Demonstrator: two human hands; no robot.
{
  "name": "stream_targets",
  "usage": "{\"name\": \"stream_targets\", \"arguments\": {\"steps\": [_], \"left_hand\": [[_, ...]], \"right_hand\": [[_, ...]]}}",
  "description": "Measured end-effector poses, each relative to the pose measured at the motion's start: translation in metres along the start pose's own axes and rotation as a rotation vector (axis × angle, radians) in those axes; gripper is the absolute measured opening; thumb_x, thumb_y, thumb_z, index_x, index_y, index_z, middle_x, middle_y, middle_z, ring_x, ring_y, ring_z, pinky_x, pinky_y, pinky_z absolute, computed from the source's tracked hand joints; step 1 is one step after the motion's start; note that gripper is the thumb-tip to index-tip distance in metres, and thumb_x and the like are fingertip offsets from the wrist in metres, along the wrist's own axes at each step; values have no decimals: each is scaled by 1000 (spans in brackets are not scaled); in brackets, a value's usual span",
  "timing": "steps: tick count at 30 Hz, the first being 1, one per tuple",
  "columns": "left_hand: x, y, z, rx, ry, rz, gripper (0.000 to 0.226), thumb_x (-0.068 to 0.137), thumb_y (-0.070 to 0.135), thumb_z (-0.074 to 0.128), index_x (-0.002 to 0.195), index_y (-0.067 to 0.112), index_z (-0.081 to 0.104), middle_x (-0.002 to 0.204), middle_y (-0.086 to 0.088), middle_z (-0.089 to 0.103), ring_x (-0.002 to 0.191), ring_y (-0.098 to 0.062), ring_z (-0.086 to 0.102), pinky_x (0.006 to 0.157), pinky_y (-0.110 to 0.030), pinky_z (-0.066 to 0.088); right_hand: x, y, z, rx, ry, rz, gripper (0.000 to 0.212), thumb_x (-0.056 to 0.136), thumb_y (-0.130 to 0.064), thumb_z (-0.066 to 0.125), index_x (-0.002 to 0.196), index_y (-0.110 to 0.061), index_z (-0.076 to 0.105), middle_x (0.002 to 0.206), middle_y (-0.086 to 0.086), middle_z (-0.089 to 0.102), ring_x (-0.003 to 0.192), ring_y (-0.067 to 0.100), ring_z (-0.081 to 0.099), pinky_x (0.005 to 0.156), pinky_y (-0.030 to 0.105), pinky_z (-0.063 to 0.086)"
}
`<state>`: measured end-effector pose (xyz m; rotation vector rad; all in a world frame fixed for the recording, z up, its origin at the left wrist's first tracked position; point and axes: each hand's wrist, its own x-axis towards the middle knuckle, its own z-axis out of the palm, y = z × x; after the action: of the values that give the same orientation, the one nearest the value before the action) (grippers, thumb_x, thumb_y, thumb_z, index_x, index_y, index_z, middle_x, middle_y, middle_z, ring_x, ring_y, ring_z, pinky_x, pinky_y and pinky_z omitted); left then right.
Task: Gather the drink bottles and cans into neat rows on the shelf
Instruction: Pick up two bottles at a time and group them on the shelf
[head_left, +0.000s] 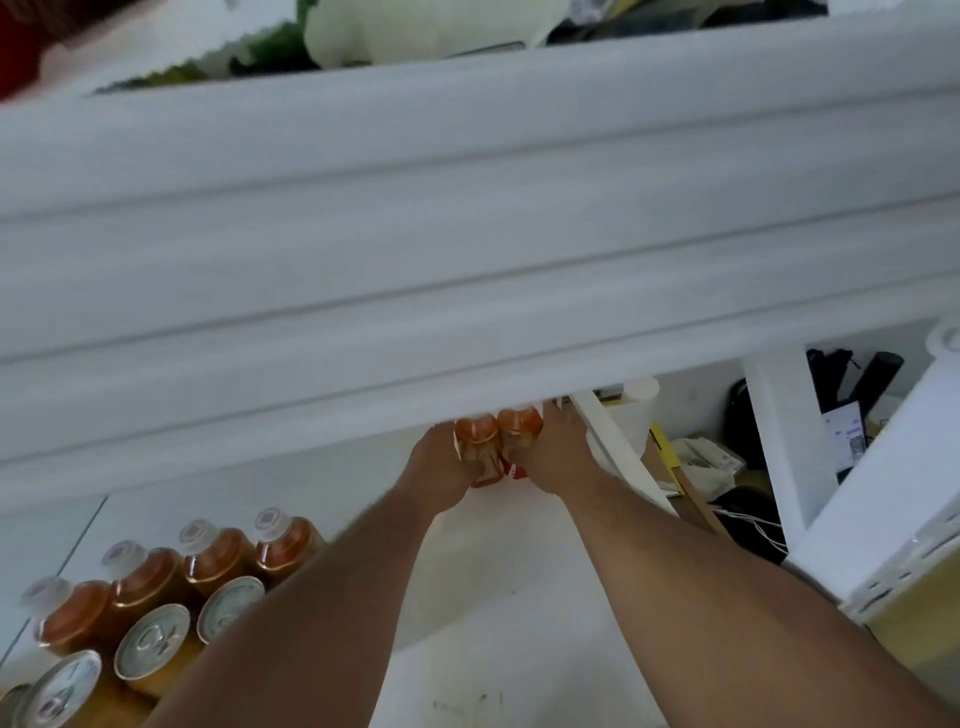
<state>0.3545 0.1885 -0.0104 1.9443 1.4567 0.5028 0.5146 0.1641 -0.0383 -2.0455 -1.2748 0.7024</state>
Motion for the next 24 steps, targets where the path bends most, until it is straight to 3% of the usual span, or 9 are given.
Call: {"name": "stream_targets", "arguments": {"steps": [3, 6, 9, 12, 18, 24], "left_hand": [[-10, -6, -4, 97, -40, -30, 96, 83, 37, 78, 156, 12, 21, 154, 2, 37, 140, -21, 38, 103, -28, 35], [-24, -10, -9, 226, -64, -37, 75, 89, 32, 68, 151, 14, 30, 153, -5, 40, 137, -23, 42, 103, -29, 38], [-48, -8, -13, 441, -166, -19, 75, 95, 37, 56, 156, 15, 19, 163, -5, 19, 149, -24, 21, 117, -35, 23], [-70, -4, -14, 587, -218, 12, 74, 97, 43, 49, 158, 21, 14, 166, -5, 6, 151, -24, 10, 121, -41, 19], [-114, 3, -16, 695, -215, 70, 69, 98, 44, 46, 157, 21, 18, 166, -6, 9, 151, -26, 12, 120, -44, 22], [-155, 9, -24, 668, -172, 80, 66, 96, 42, 47, 154, 18, 26, 161, -7, 24, 147, -27, 24, 115, -44, 31]], "right_hand": [[-29, -9, -10, -118, -32, 47, 76, 90, -34, 75, 151, -12, 35, 146, 14, 48, 134, 33, 48, 109, 43, 45], [-42, -3, -9, -138, -57, 111, 69, 100, -29, 62, 154, -7, 26, 149, 14, 48, 137, 32, 47, 114, 44, 40], [-65, -6, -13, -173, -132, 122, 42, 105, -23, 50, 145, -13, 43, 139, 9, 58, 126, 27, 56, 107, 40, 47], [-95, -12, -17, -318, -220, 68, 50, 107, -34, 45, 152, -11, 39, 152, 9, 49, 138, 28, 48, 110, 37, 40], [-138, -14, -22, -634, -276, -139, 63, 106, -46, 40, 158, -11, 30, 163, 11, 33, 149, 30, 32, 121, 41, 27], [-169, -21, -26, -665, -298, -230, 68, 105, -47, 42, 161, -13, 22, 169, 9, 21, 154, 30, 21, 123, 43, 22]]}}
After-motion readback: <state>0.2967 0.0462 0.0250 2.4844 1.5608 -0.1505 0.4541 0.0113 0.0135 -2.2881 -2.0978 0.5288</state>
